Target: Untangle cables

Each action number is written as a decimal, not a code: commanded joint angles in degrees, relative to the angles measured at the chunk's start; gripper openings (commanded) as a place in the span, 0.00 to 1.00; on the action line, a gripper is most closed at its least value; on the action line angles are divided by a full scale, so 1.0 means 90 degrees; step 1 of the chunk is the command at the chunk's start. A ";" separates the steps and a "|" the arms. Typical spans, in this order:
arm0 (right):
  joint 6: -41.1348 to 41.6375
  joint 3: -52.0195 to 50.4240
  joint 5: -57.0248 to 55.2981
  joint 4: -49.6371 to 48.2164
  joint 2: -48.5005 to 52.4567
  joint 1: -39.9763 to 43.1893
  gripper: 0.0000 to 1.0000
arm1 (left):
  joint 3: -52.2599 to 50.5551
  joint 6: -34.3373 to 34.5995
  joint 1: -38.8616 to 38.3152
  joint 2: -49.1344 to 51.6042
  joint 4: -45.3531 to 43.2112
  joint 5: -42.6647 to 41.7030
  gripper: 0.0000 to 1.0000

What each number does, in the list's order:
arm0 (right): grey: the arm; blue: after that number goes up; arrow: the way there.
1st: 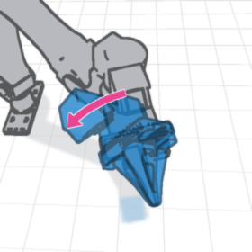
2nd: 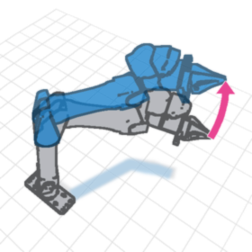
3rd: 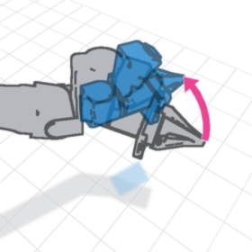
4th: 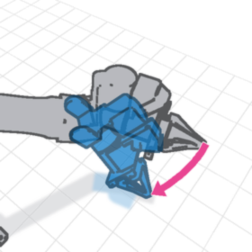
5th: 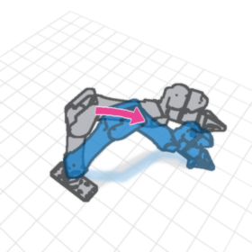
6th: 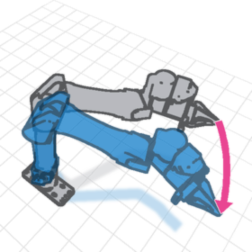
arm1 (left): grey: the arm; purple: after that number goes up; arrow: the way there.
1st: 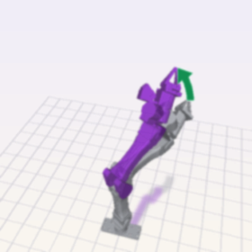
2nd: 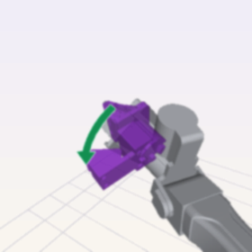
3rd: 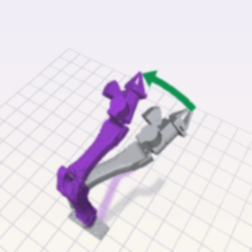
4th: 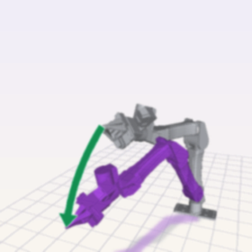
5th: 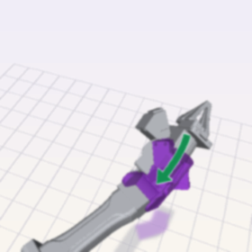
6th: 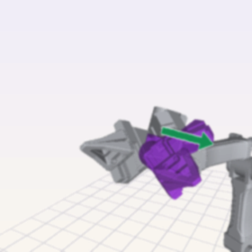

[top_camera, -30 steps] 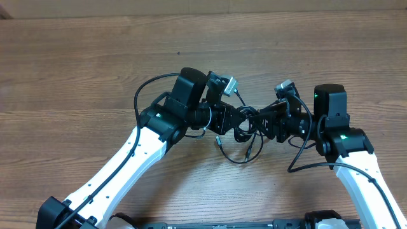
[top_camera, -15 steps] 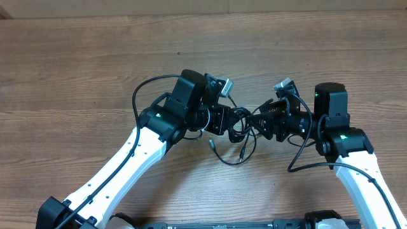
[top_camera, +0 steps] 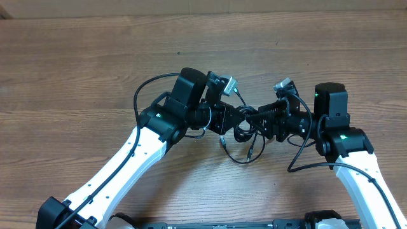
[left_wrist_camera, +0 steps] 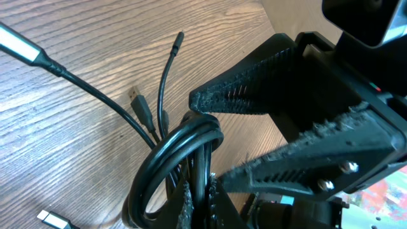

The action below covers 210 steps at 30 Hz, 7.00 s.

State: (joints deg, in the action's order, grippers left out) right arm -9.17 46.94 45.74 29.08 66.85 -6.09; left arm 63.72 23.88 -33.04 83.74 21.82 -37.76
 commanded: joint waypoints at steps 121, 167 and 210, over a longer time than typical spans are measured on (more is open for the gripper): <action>0.1540 0.0092 0.2562 -0.0539 -0.0209 0.1972 1.00 | 0.0117 -0.4116 0.0420 -0.0245 -0.1401 -0.3466 0.04; 0.0648 0.0085 0.1831 0.0330 -0.0206 0.2535 1.00 | 0.0117 -0.4770 0.0430 -0.0245 -0.0418 -0.1690 0.04; -0.2322 0.0080 0.2123 0.1239 -0.0002 0.0967 0.66 | 0.0117 -0.4267 0.0415 -0.0236 -0.0763 -0.2477 0.04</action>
State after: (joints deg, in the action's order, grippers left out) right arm -29.89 46.96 63.83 40.56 66.04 2.96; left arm 63.79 -14.98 -29.47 83.13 15.42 -57.67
